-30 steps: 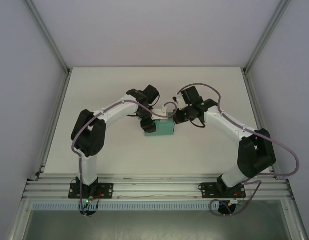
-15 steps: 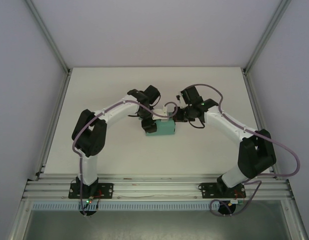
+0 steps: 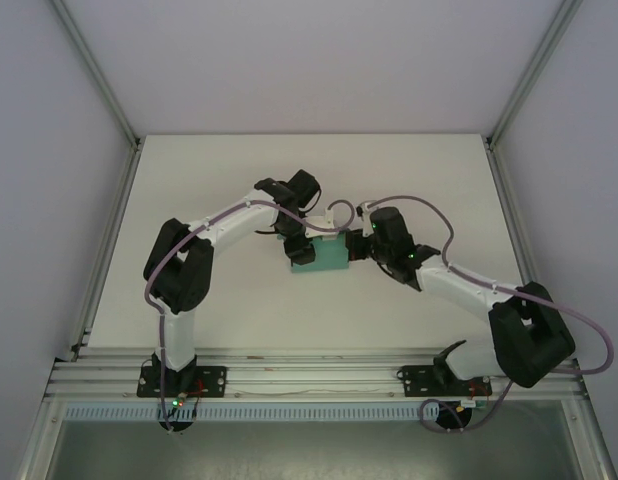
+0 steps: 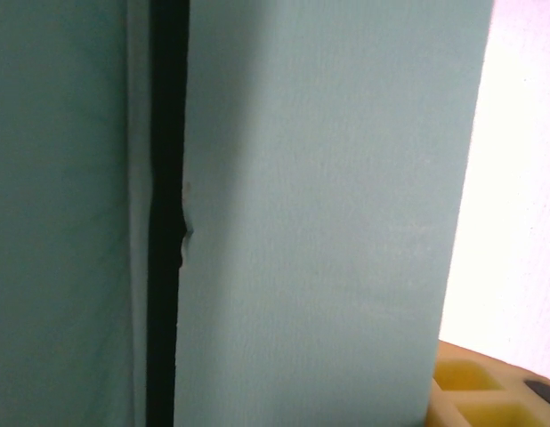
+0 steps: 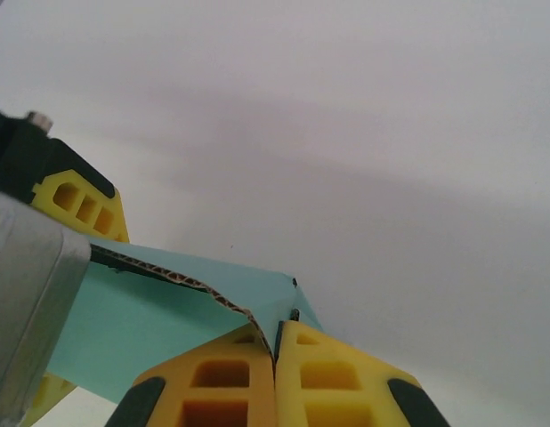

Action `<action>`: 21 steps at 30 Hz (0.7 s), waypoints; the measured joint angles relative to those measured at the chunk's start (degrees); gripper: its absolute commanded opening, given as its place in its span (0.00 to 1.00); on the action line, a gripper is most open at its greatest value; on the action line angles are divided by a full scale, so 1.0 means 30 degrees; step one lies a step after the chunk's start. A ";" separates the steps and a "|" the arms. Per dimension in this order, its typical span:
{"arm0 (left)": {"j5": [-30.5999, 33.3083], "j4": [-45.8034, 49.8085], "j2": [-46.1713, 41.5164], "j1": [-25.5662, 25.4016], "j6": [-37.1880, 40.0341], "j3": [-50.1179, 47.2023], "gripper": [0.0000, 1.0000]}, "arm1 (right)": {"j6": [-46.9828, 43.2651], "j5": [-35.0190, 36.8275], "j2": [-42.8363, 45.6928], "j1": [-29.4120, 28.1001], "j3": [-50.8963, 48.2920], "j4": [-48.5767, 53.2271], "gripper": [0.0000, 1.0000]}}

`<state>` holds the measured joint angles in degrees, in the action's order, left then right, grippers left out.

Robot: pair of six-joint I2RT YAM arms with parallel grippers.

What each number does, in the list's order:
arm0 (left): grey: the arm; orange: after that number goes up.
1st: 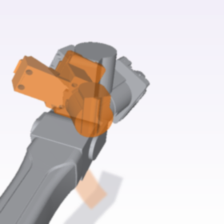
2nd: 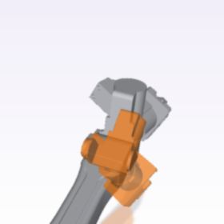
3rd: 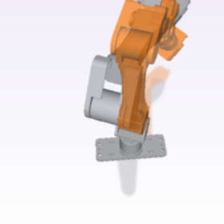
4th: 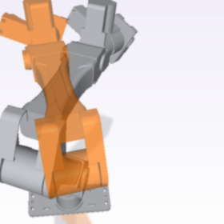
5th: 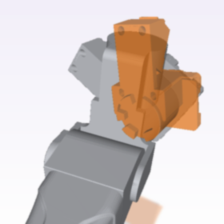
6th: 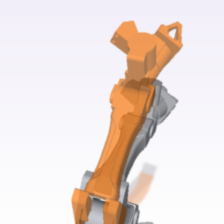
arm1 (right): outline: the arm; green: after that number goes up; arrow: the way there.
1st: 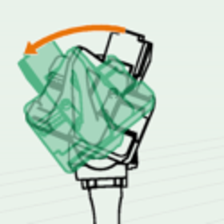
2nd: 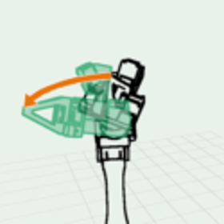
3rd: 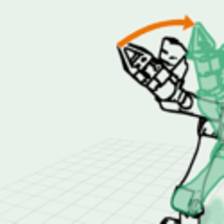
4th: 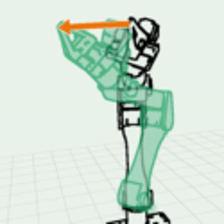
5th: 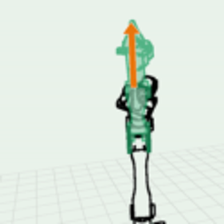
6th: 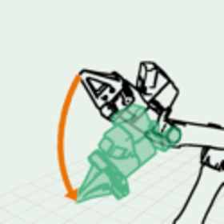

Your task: Assemble paper box

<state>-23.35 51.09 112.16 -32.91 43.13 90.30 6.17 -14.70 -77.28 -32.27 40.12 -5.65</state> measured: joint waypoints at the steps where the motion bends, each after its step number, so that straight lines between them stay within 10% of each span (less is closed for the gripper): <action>1: 0.0000 -0.0015 0.0000 0.0000 -0.0131 0.0000 0.57 | -0.0219 0.0459 0.0036 -0.0204 -0.0226 -0.0393 0.01; 10: -0.0058 -0.1625 -0.0510 0.0000 -0.1763 -0.0634 1.00 | -0.1071 0.3745 -0.0109 -0.1668 -0.1821 -0.3628 0.01; 21: 0.2914 -0.4189 -0.5909 0.0087 -0.5588 -0.3883 0.88 | -0.1115 0.4488 -0.0204 -0.1989 -0.2033 -0.4182 0.01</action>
<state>-14.61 38.52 94.43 -32.64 26.37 78.65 2.83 -1.23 -77.89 -38.24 34.02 -18.20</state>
